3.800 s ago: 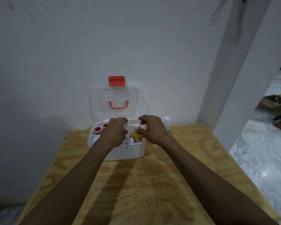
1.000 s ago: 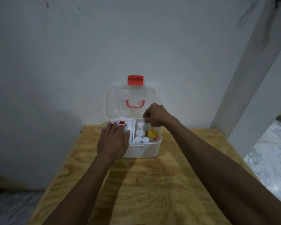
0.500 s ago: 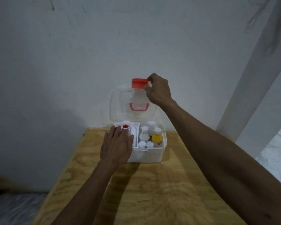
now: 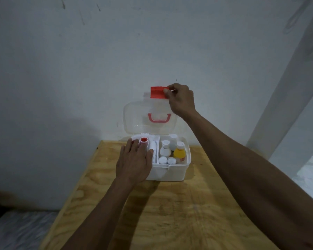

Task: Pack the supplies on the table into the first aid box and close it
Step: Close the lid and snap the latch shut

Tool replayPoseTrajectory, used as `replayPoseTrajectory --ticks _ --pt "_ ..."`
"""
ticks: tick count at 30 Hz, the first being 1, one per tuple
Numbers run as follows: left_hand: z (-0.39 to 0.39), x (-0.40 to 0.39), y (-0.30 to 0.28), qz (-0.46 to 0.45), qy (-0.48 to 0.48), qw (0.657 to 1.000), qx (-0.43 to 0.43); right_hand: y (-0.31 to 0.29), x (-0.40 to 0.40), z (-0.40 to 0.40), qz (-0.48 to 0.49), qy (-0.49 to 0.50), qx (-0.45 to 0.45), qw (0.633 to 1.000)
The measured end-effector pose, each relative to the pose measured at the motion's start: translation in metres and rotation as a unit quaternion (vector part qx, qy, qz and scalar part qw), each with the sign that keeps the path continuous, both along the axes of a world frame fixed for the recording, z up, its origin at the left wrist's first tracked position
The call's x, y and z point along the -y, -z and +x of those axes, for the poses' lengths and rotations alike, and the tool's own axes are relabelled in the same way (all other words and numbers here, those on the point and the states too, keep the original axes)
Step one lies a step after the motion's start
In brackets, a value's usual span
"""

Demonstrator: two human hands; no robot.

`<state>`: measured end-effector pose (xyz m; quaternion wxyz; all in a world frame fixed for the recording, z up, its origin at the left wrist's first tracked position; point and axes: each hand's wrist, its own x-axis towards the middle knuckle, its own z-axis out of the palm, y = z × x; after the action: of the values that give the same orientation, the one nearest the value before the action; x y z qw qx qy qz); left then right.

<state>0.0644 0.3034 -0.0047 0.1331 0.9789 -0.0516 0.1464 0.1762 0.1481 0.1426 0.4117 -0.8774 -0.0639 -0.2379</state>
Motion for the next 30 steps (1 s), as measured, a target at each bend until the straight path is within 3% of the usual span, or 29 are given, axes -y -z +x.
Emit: replayPoseTrajectory --ticks 7,13,20,23,30 --pt "0.005 -0.004 0.005 -0.007 0.009 1.0 0.017 0.006 0.014 -0.039 0.001 -0.064 0.036 0.997" --pt "-0.022 0.001 0.004 -0.163 0.001 0.978 0.132 0.028 0.025 -0.086 0.015 -0.113 0.047 0.992" --pt "-0.06 -0.001 -0.009 -0.206 -0.072 0.94 0.263 0.075 0.035 -0.132 -0.026 -0.147 0.058 0.987" --pt "-0.054 -0.008 -0.014 -0.183 -0.031 0.955 0.23 0.095 0.038 -0.142 -0.073 -0.157 0.087 0.981" --pt "-0.048 -0.014 -0.016 -0.123 0.039 0.984 0.124 0.115 0.041 -0.154 -0.131 -0.158 0.053 0.977"
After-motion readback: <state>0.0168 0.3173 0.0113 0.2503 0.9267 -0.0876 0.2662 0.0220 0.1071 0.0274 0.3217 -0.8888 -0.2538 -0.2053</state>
